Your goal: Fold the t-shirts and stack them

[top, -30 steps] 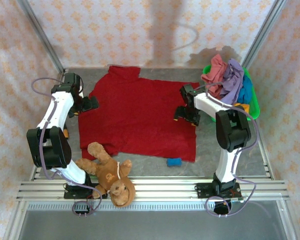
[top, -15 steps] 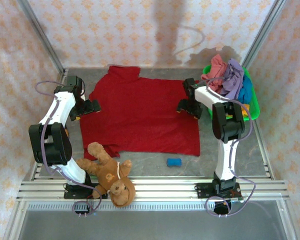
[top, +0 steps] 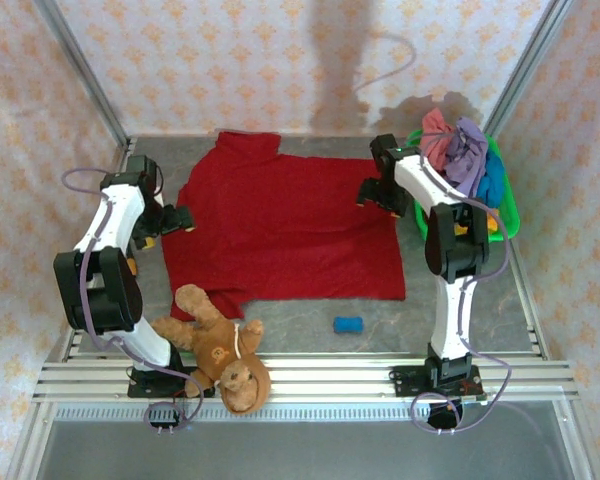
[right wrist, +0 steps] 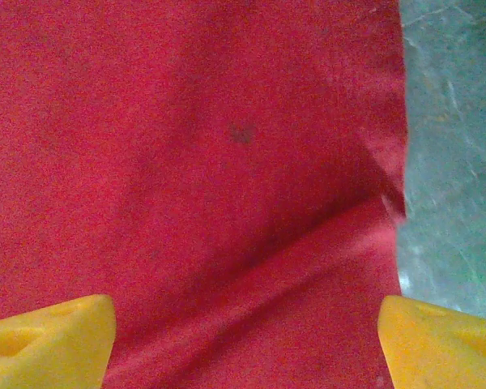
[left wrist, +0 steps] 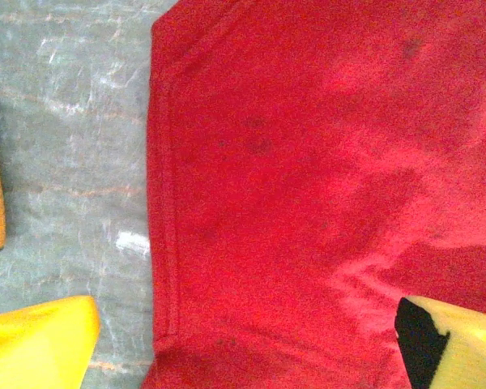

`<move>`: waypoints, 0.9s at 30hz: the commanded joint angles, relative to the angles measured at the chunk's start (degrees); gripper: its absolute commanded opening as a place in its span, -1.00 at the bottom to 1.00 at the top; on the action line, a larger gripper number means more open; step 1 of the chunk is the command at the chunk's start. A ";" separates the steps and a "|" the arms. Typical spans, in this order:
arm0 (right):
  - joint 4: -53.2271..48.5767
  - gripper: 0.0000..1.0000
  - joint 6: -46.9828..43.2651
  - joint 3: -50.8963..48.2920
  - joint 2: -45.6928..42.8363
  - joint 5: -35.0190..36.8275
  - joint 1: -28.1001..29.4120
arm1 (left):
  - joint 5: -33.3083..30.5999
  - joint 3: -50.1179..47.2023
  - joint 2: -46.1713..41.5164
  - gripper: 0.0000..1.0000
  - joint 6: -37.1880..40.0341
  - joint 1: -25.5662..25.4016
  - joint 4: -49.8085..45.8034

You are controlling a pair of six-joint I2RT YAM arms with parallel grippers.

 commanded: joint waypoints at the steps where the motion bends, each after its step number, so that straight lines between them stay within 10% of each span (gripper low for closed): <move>1: -7.62 0.67 1.02 -2.50 -9.62 -0.52 1.67 | 1.66 -2.40 -2.53 0.76 -0.67 1.12 -6.18; 9: -10.23 0.52 8.58 -22.71 -27.26 -3.45 3.48 | 7.79 -10.45 -3.84 0.35 -1.58 2.53 -8.22; 27: -1.94 -0.19 18.50 -49.34 -36.89 1.16 3.52 | 7.34 -12.35 -3.82 0.27 0.42 5.96 -8.95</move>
